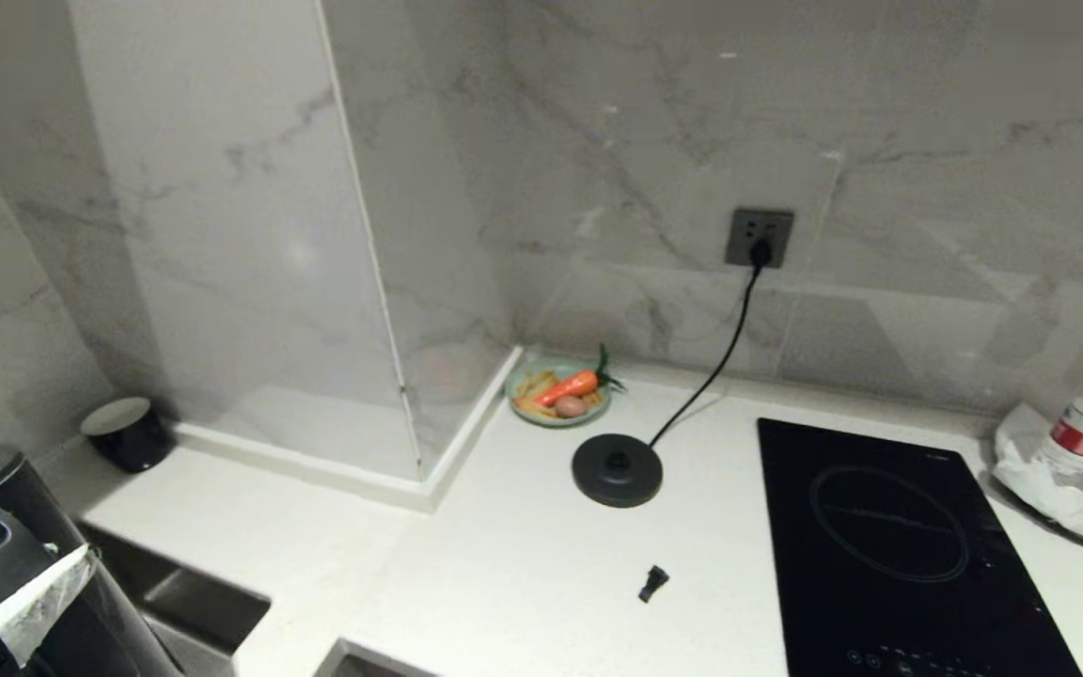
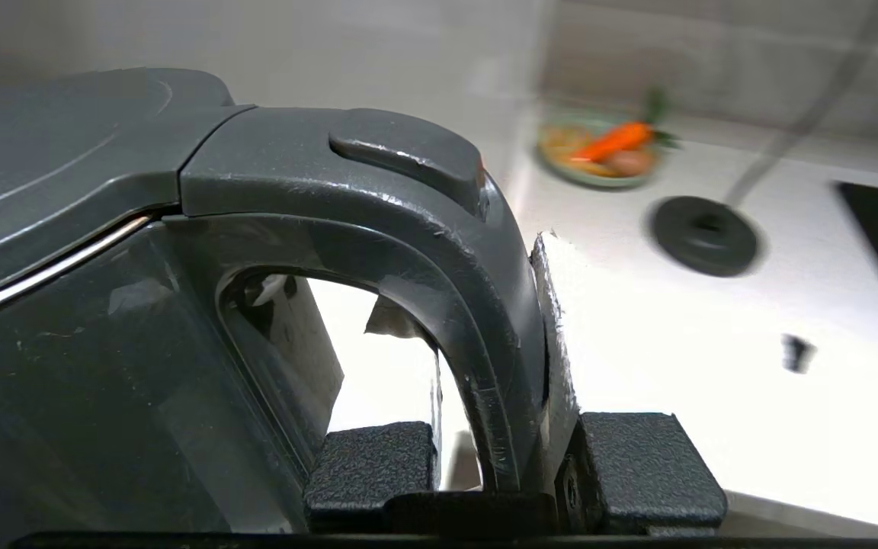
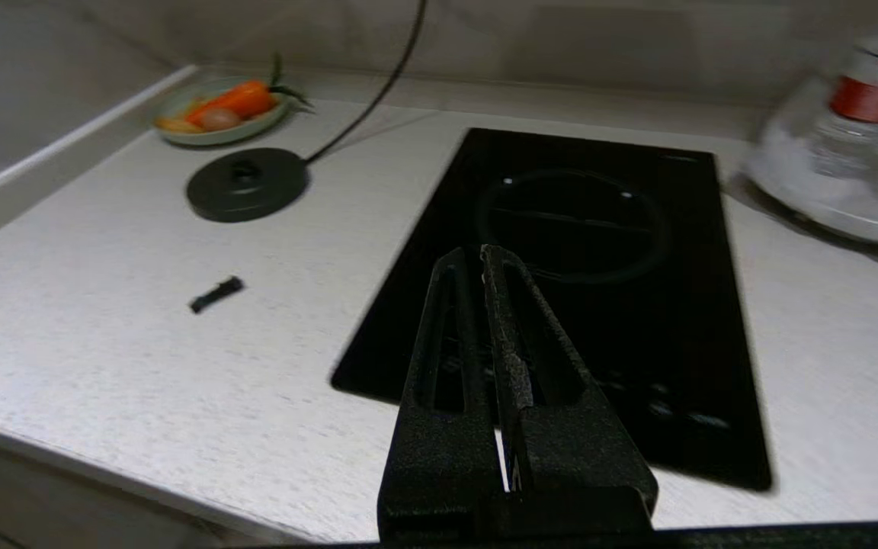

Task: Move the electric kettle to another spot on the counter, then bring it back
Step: Place it by the sink

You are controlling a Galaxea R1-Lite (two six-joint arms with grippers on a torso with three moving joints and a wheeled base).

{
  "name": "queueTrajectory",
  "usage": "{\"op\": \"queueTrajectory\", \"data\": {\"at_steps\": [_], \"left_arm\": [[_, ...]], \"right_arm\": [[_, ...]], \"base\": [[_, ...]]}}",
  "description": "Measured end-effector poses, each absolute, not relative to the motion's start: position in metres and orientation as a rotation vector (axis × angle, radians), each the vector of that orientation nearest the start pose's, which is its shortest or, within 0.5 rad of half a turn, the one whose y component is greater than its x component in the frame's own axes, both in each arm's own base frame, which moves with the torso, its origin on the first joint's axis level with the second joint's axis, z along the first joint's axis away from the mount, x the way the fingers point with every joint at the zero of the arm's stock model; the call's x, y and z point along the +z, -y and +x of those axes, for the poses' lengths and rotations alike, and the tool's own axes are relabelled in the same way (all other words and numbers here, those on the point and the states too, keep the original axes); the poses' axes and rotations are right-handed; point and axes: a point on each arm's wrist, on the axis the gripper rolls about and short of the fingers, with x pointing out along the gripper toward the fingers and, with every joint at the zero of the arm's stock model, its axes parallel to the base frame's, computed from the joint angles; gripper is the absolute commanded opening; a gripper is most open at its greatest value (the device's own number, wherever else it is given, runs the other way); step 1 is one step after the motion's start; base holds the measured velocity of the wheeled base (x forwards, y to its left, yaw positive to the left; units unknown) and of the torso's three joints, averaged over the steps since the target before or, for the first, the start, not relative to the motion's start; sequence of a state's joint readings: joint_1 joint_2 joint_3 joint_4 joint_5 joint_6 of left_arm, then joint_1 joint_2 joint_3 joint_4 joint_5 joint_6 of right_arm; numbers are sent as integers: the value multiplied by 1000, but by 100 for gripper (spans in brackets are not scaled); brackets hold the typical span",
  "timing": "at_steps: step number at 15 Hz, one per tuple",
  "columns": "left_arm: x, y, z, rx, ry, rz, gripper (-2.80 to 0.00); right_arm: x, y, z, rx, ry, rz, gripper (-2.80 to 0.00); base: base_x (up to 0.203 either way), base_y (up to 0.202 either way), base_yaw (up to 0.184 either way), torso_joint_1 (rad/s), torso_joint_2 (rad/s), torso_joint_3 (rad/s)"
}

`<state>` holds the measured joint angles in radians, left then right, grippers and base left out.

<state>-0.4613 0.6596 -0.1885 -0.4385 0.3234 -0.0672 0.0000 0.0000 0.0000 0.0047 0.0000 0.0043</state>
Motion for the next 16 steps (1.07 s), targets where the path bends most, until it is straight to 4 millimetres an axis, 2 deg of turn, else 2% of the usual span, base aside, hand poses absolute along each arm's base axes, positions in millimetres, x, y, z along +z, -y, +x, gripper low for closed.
{"op": "queueTrajectory", "data": {"at_steps": [11, 13, 16], "left_arm": [[168, 18, 53, -139, -41, -51, -280], [169, 19, 53, -149, -41, -52, -280], [168, 19, 53, -152, -44, -50, -280]], "right_arm": [[75, 0, -23, 0, -5, 4, -280], [75, 0, -23, 0, -3, 4, -280], [75, 0, -23, 0, -4, 5, -280]], "base": [[-1, -15, 168, 7, 11, 4], [-15, -26, 119, -14, 30, 21], [0, 0, 0, -25, 26, 24]]}}
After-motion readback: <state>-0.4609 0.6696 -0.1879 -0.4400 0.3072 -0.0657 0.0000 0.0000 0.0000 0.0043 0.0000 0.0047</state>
